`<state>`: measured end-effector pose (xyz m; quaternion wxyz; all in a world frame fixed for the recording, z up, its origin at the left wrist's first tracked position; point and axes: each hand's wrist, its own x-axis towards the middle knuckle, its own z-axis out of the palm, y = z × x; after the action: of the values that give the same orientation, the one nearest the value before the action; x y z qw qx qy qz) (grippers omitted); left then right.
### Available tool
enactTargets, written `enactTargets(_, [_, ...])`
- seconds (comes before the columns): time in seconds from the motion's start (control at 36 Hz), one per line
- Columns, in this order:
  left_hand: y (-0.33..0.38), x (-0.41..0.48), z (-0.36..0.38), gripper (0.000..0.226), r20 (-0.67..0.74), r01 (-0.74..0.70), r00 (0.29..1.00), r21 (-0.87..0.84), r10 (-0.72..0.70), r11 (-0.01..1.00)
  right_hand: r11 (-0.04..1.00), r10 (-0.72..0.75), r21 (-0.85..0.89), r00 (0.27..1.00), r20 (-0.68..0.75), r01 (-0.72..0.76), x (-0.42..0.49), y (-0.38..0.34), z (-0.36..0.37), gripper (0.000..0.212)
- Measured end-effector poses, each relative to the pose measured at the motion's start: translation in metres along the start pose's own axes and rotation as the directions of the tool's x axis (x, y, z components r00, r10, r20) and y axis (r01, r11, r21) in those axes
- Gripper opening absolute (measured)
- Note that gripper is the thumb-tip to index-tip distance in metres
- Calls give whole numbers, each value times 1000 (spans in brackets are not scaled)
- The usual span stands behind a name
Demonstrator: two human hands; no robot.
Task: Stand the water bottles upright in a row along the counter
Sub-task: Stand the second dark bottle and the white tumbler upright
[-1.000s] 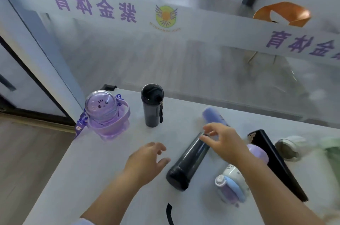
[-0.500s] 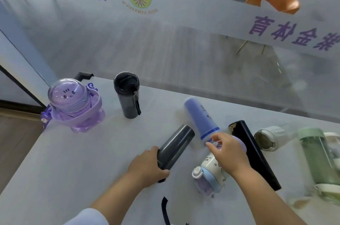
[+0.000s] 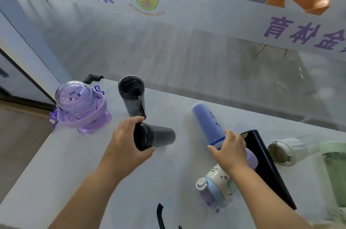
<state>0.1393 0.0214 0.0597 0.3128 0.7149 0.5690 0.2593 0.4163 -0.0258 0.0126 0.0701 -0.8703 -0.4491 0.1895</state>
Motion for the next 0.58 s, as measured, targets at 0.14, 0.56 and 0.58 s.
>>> enactTargets(0.14, [9, 5, -8, 76, 14, -94, 996, 69, 94, 993, 997, 16, -74, 997, 69, -11, 7, -7, 6, 78])
enactTargets(0.56, [15, 6, -6, 73, 161, -224, 966, 123, 203, 967, 992, 20, 122, 999, -37, -16, 9, -13, -6, 85])
enactTargets(0.58, [15, 6, -4, 73, 159, -227, 965, 122, 207, 966, 985, 6, 173, 998, -70, 6, 8, -16, -10, 87])
